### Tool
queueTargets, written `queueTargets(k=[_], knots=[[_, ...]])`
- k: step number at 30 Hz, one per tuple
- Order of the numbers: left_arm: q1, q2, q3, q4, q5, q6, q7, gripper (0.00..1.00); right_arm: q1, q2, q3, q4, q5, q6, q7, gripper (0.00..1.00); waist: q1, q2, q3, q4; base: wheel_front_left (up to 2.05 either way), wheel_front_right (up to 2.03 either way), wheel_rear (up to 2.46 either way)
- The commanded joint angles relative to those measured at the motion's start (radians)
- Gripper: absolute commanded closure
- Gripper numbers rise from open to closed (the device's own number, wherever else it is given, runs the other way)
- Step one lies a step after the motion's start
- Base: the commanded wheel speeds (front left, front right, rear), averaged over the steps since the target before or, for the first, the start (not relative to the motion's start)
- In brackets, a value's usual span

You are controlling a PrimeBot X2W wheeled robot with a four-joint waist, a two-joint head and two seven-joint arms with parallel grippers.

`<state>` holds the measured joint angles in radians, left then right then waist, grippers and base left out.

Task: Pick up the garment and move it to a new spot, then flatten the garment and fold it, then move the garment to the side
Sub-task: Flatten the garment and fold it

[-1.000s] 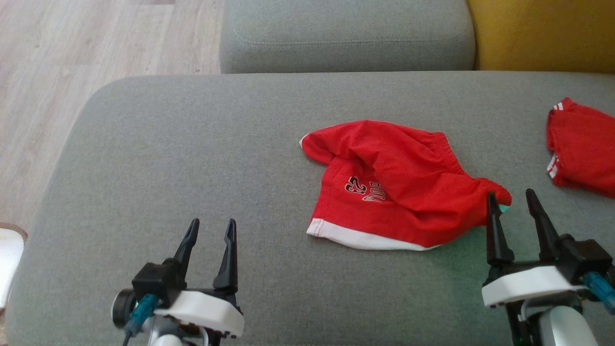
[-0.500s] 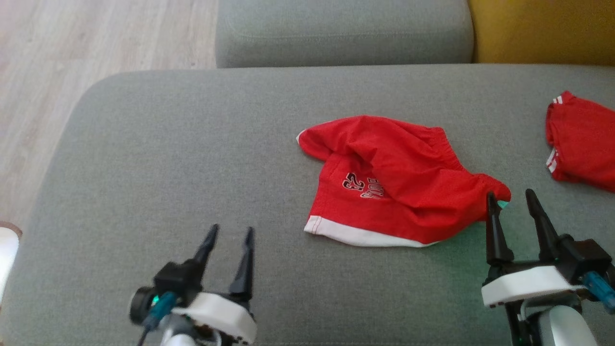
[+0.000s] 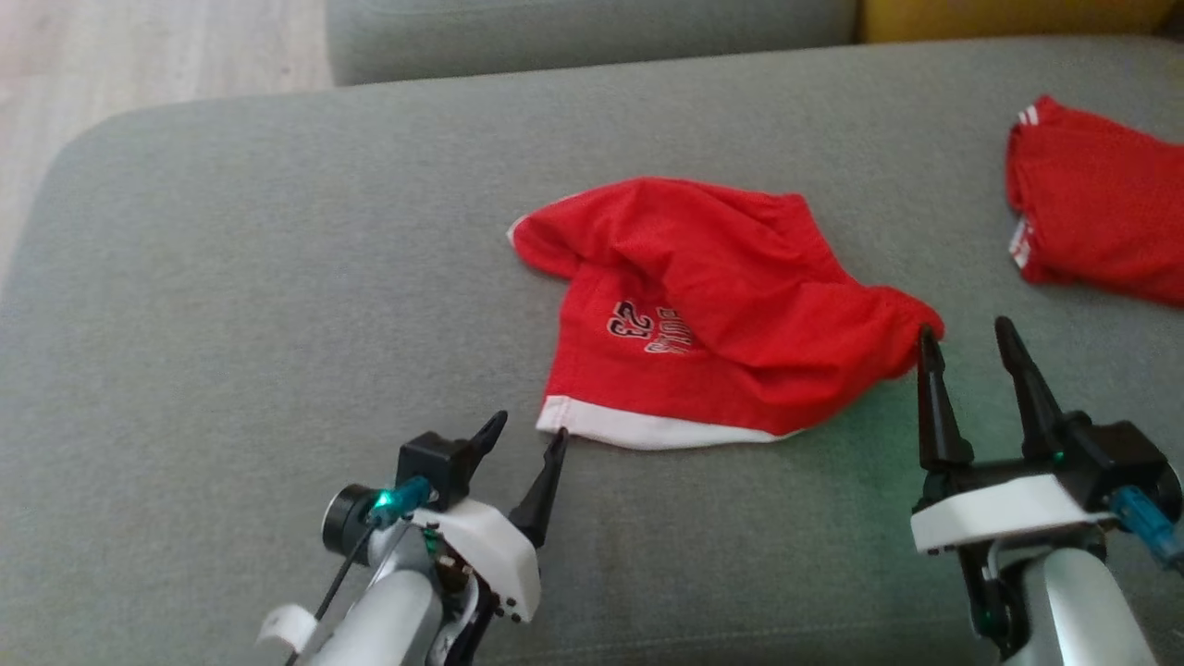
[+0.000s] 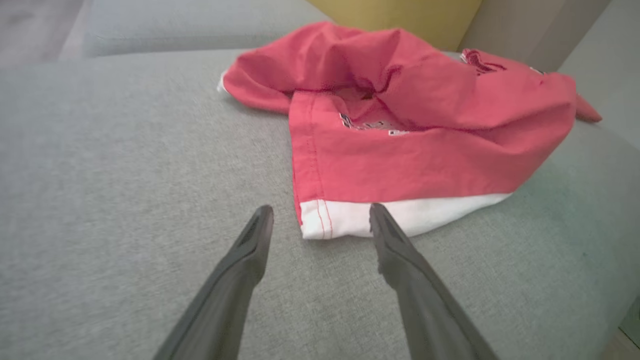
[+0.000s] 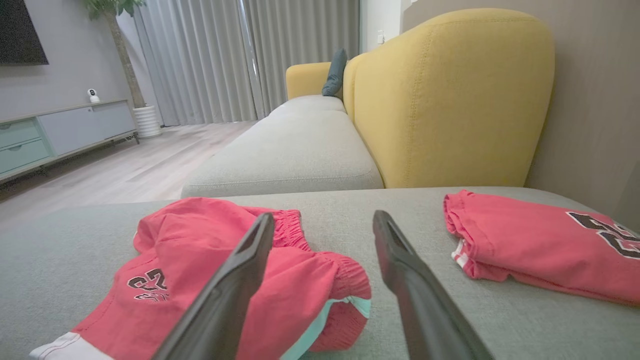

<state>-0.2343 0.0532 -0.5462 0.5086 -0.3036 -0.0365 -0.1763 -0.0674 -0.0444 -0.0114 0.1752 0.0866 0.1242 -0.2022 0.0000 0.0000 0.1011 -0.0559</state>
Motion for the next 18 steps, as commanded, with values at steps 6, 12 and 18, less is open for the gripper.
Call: queueTargets(k=[6, 12, 18], knots=[[-0.109, -0.003, -0.006, 0.083, -0.048, 0.006, -0.019, 0.0, -0.05, -0.006, 0.029, -0.026, -0.003, 0.007, -0.011, 0.0, 0.0, 0.0, 0.041, -0.055, 0.0, 0.0, 0.0], [-0.147, -0.003, -0.021, 0.158, -0.076, 0.013, -0.04, 0.0, -0.057, -0.006, 0.03, -0.021, -0.003, 0.007, -0.016, 0.0, 0.0, 0.0, 0.052, -0.079, 0.0, 0.0, 0.0], [-0.167, -0.003, -0.046, 0.189, -0.093, 0.008, -0.052, 0.0, -0.057, -0.006, 0.029, -0.017, -0.002, 0.007, -0.019, 0.0, 0.0, 0.0, 0.056, -0.091, 0.0, 0.0, 0.0]])
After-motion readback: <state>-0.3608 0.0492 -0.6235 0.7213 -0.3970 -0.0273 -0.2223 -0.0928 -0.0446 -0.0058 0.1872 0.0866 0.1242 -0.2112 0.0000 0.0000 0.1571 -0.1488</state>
